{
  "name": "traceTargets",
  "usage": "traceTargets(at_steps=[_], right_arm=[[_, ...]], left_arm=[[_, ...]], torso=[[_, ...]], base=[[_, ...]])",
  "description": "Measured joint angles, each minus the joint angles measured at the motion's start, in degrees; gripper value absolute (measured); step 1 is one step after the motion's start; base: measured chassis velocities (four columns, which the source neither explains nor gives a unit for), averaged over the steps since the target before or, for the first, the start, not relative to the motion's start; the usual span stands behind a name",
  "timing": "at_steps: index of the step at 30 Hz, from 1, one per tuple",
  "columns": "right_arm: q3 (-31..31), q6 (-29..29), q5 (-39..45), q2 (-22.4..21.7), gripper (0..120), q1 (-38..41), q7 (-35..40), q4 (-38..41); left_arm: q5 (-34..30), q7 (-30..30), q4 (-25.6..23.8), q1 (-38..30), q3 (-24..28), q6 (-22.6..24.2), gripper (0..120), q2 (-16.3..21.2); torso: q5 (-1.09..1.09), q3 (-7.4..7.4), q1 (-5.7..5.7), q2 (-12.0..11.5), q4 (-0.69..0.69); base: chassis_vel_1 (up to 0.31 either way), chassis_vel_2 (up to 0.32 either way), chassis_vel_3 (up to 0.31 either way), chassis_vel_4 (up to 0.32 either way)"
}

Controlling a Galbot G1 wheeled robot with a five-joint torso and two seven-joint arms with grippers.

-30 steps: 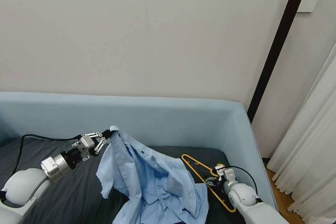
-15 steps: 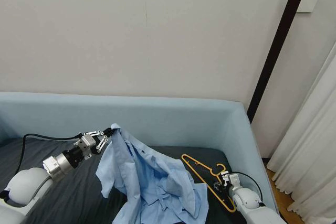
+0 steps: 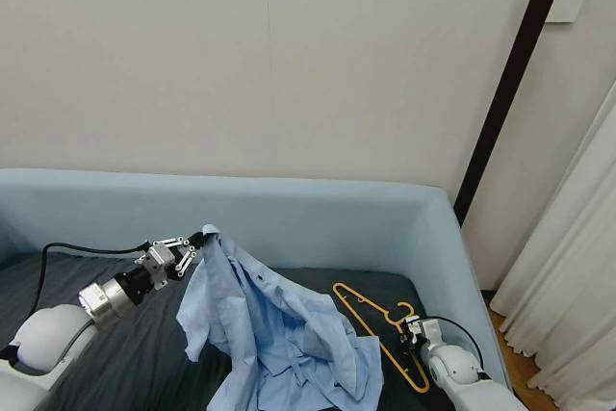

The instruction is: Pick up the clothes from the sofa and hang them on the clothes hanger.

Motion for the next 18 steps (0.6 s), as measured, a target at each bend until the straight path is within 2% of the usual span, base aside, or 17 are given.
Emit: traceTargets(at_steps=[10, 18], right_arm=[[0.2, 2.5, 3.8, -2.3, 4, -1.1, 1.8, 7.7], [0.1, 2.9, 3.3, -2.7, 4, -1.3, 2.1, 8.2]], left_arm=[[0.1, 0.0, 0.4, -0.5, 0.7, 0.0, 0, -0.3], [0.2, 0.0, 0.5, -0.5, 0.8, -0.1, 0, -0.4]], torso=[[-0.01, 0.01, 0.00, 0.0, -0.04], [0.01, 0.01, 0.00, 0.0, 0.01]], base=[[0.000, 0.000, 0.000, 0.000], [0.000, 0.000, 0.000, 0.000]])
